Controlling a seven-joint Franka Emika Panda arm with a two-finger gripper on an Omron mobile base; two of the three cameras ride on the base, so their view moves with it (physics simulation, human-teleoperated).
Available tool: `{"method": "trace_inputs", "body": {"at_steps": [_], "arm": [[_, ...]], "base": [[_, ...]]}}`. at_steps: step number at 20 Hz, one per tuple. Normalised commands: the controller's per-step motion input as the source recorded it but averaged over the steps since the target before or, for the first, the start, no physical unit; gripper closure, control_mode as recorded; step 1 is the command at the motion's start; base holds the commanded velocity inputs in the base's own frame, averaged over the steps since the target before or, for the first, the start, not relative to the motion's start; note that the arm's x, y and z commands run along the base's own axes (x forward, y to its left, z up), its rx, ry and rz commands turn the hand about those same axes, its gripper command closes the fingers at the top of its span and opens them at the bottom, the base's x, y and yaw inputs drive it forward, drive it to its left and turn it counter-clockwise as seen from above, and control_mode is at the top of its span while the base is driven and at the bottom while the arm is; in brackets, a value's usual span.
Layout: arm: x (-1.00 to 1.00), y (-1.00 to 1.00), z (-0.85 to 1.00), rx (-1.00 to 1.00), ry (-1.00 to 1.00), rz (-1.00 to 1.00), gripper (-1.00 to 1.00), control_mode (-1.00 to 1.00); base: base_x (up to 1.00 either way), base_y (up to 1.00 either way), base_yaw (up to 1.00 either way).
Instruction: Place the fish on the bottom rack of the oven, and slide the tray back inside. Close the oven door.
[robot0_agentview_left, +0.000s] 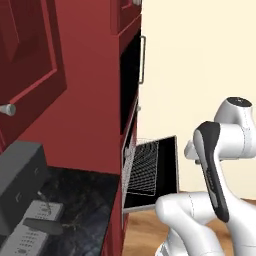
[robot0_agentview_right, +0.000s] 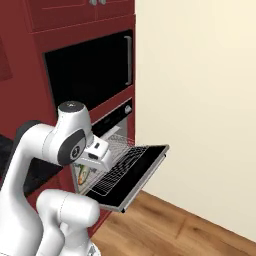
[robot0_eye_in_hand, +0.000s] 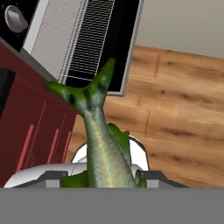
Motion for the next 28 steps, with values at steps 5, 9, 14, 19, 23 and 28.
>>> {"method": "trace_inputs", "body": {"at_steps": [5,9,14,19,23,28], "arm": [[0.00,0.00,0.00,0.00,0.00,0.00,1.00,1.00],[0.00,0.00,0.00,0.00,0.00,0.00,1.00,1.00],[0.00,0.00,0.00,0.00,0.00,0.00,1.00,1.00],[0.00,0.00,0.00,0.00,0.00,0.00,1.00,1.00],[0.00,0.00,0.00,0.00,0.00,0.00,1.00,1.00],[0.00,0.00,0.00,0.00,0.00,0.00,1.00,1.00]], "base": [[0.00,0.23,-0.30],[0.00,-0.04,-0.21],[0.00,0.04,-0.13],[0.01,0.01,0.00],[0.01,0.00,0.07],[0.00,0.00,0.12]]}}
